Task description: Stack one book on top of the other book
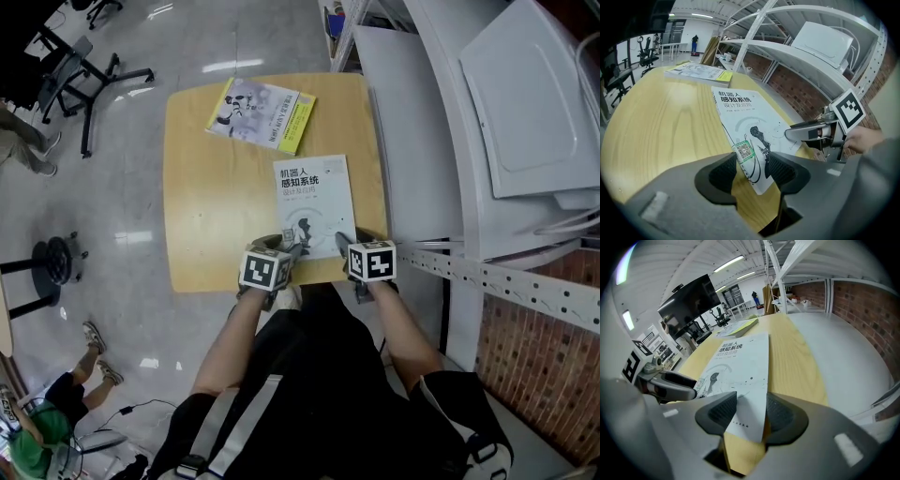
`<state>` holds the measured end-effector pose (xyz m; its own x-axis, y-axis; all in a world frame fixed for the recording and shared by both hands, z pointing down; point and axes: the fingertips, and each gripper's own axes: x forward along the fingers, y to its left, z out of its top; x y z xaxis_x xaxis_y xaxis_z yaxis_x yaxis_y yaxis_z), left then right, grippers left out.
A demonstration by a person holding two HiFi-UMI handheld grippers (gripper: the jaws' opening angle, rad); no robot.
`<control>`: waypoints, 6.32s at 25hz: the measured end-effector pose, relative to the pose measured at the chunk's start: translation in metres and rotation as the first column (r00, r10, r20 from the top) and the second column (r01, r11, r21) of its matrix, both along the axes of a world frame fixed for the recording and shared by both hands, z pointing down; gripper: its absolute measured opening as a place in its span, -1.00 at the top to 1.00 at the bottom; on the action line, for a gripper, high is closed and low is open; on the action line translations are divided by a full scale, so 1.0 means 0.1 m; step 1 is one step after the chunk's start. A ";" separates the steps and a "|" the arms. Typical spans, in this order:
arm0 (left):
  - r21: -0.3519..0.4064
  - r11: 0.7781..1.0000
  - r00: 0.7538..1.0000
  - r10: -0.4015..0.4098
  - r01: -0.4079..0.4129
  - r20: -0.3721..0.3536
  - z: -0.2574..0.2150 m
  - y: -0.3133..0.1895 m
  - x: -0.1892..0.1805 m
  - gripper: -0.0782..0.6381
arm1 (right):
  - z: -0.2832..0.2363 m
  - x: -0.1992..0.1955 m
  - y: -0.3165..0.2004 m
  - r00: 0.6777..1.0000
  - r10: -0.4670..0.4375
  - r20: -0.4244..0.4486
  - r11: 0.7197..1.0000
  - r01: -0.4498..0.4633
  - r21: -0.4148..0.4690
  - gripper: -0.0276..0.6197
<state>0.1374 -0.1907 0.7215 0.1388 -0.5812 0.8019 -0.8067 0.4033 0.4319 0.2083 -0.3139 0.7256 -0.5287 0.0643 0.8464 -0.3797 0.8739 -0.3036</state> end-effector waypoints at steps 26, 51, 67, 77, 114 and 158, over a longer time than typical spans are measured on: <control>0.015 0.993 0.993 0.116 -0.116 0.014 -0.04 0.54 0.82 0.16 | -0.04 0.92 0.57 0.990 0.144 0.009 0.989 -0.144 0.033 0.31; 0.109 0.981 0.983 -0.151 0.162 -0.104 0.00 0.76 0.87 0.16 | 0.09 1.19 0.75 0.990 0.081 0.116 0.951 -0.042 -0.306 0.09; 0.236 0.932 0.862 -0.130 0.275 -0.490 0.15 0.46 1.31 0.20 | 0.13 1.08 1.12 0.988 0.083 0.129 0.784 0.015 -0.621 0.27; 0.292 0.882 0.832 -0.176 0.371 -0.526 -0.05 0.41 1.48 0.58 | -0.14 1.15 1.19 0.964 0.081 0.254 0.813 0.084 -0.577 0.66; 0.726 0.251 0.586 -0.771 0.640 -0.250 -2.11 2.86 0.51 0.60 | -2.15 -0.23 3.46 0.459 -0.531 0.712 0.567 0.817 -0.105 0.62; 0.836 -0.165 -0.092 -0.986 0.523 -0.137 -2.59 7.35 -0.30 0.60 | -2.58 -1.49 8.18 -0.083 -0.582 0.809 -0.202 0.978 -0.045 0.63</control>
<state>0.1079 0.5440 0.4624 -0.9962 -0.0367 -0.0790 -0.0806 0.7315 0.6770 0.0588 0.5037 0.4677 0.2673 0.9614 0.0659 0.8291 -0.1946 -0.5242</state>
